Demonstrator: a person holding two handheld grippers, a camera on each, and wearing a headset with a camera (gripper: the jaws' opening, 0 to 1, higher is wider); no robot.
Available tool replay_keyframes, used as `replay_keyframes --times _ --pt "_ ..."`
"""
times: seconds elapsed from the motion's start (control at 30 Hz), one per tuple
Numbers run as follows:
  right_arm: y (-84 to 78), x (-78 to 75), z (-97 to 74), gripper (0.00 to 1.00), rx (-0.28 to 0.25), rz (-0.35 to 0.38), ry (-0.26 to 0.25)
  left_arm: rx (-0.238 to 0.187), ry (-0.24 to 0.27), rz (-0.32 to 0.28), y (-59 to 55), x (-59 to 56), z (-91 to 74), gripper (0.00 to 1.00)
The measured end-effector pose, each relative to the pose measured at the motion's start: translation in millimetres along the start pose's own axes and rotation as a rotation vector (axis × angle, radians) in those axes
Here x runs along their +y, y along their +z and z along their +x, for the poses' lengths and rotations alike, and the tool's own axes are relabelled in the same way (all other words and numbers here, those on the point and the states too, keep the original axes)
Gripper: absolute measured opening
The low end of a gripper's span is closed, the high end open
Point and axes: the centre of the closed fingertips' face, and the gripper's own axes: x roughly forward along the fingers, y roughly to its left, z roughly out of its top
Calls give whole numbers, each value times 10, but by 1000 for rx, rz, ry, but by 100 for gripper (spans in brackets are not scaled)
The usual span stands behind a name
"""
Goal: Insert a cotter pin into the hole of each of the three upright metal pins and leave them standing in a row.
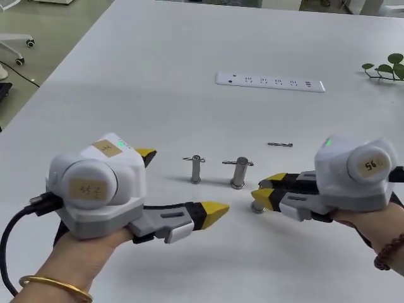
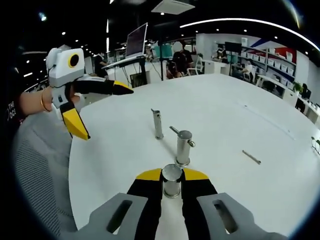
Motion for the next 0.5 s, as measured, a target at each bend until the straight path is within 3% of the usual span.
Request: replay_keyframes --times 0.5 --pt "-97 -14 35 12 13 30 6 12 -5 4 -23 -9 4 90"
